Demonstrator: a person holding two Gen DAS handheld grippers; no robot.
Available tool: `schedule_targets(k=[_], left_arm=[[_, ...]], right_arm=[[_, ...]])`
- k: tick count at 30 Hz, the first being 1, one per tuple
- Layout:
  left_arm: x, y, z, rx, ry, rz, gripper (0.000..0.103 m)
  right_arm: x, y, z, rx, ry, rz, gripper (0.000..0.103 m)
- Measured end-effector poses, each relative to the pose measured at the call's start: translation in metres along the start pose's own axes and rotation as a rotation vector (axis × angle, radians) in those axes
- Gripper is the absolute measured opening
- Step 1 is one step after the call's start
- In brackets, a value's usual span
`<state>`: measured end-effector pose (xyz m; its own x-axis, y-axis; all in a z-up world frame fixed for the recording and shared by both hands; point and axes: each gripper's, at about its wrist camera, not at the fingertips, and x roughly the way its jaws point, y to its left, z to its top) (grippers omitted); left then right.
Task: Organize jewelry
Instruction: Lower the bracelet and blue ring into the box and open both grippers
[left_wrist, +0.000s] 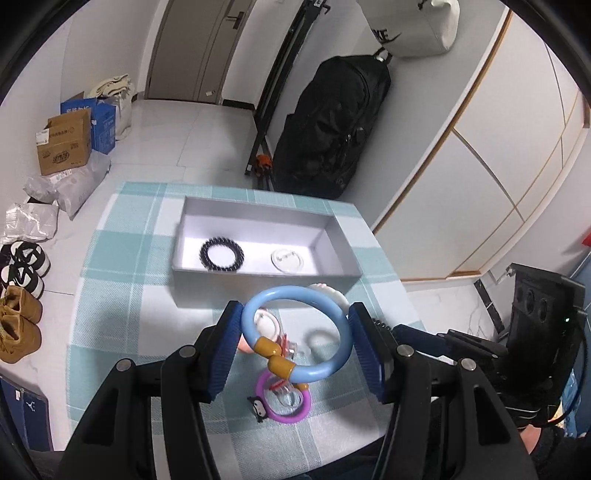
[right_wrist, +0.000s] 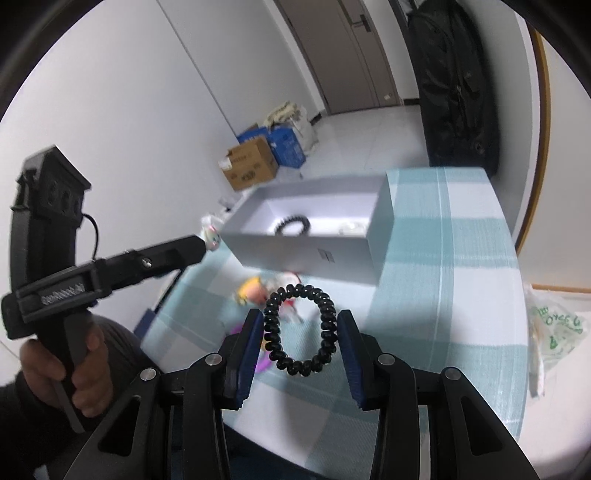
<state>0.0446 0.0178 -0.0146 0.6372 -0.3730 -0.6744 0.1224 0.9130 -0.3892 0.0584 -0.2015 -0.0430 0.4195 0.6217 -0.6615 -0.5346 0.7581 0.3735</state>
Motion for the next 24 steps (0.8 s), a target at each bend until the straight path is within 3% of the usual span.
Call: schedule_targets(k=[17,24], left_arm=[[0.021,0.022,0.051,-0.040,-0.010,0.040,0.053],[0.042,0.030,0.064,-0.042,0.014,0.049,0.053]], right_arm=[[0.007,-0.007,0.088,0.034,-0.099,0.084,0.040],[0.040,-0.021,0.109,0.030,-0.059,0.117,0.040]])
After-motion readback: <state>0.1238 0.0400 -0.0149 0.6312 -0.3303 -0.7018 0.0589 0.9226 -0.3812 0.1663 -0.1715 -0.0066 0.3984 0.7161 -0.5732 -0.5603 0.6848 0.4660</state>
